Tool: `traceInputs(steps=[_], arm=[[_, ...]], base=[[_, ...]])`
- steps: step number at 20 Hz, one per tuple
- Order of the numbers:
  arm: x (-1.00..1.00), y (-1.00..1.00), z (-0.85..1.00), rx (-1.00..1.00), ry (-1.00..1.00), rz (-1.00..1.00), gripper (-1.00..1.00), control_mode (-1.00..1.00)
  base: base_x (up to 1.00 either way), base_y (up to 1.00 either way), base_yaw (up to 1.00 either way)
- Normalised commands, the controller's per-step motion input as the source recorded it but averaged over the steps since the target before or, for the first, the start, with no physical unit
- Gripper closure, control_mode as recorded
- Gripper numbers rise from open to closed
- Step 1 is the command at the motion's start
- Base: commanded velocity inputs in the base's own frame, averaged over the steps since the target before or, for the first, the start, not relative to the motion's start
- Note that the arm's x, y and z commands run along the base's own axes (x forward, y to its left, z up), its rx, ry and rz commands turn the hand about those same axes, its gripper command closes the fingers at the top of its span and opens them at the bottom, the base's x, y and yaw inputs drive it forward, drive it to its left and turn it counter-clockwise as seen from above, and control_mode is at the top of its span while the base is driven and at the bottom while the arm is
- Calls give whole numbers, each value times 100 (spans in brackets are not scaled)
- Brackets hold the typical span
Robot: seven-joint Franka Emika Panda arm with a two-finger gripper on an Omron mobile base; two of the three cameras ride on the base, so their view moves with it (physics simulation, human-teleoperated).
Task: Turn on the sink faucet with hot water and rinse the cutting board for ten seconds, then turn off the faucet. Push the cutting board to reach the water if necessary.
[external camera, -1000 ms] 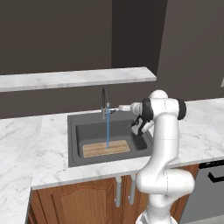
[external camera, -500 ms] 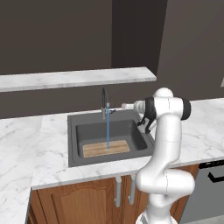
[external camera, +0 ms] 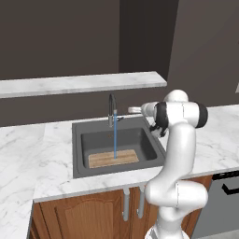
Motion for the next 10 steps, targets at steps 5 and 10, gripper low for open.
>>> traceInputs(steps=[5, 10], arm=[[0, 0, 35, 1, 20, 0, -100, -100], [0, 0, 13, 7, 14, 2, -100, -100]], base=[[0, 0, 0], [0, 0, 0]])
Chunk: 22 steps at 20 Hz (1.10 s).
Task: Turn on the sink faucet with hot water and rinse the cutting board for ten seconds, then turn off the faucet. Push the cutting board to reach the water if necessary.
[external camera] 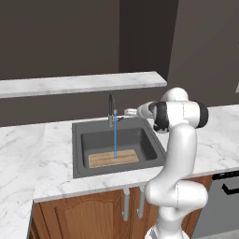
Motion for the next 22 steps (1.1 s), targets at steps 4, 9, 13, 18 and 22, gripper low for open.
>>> traceInputs(steps=[4, 9, 13, 18, 22], arm=[[0, -3, 8, 9, 9, 3, -100, -100], [0, -4, 10, 10, 5, 6, -100, -100], [0, -2, 19, 8, 7, 6, -100, -100], [0, 0, 22, 4, 5, 3, -100, -100], [-1, 0, 17, 0, 5, 1, -100, -100]], base=[[0, 0, 0], [0, 0, 0], [0, 0, 0], [0, 0, 0], [0, 0, 0]])
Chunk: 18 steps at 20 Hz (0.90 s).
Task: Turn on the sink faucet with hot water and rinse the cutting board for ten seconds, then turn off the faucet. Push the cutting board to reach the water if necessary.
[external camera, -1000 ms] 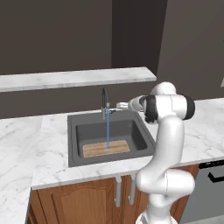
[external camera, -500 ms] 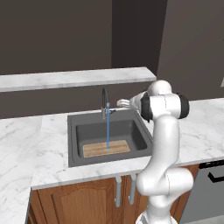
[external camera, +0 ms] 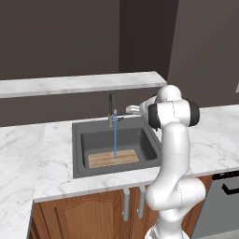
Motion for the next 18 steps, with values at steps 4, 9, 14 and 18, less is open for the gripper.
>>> traceInputs(steps=[4, 9, 14, 18], arm=[[0, 0, 29, 0, 8, 0, -100, -100], [0, 11, 30, 0, 9, 2, -100, -100], [0, 16, 27, 0, 6, 3, -100, -100], [2, 11, 26, 0, 2, 1, -100, -100]], base=[[0, 0, 0], [0, 0, 0], [0, 0, 0], [0, 0, 0]])
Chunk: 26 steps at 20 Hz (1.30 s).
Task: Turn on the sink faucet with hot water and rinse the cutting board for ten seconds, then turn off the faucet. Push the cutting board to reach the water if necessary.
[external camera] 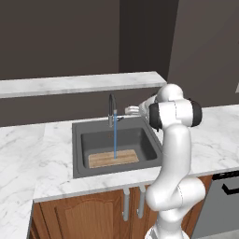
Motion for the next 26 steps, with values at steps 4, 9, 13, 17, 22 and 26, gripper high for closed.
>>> traceInputs(steps=[4, 9, 13, 17, 22, 26], arm=[[15, 2, 24, 0, 2, 0, -100, -100], [2, 7, 12, 0, 5, 0, -100, -100], [0, 5, 0, 0, 4, 0, -100, -100], [0, 0, 0, 0, 1, 0, -100, -100], [0, 0, 0, 0, 0, 0, -100, -100], [0, 0, 0, 0, 0, 0, -100, -100]], base=[[0, 0, 0], [0, 0, 0], [0, 0, 0], [0, 0, 0], [0, 0, 0], [0, 0, 0]])
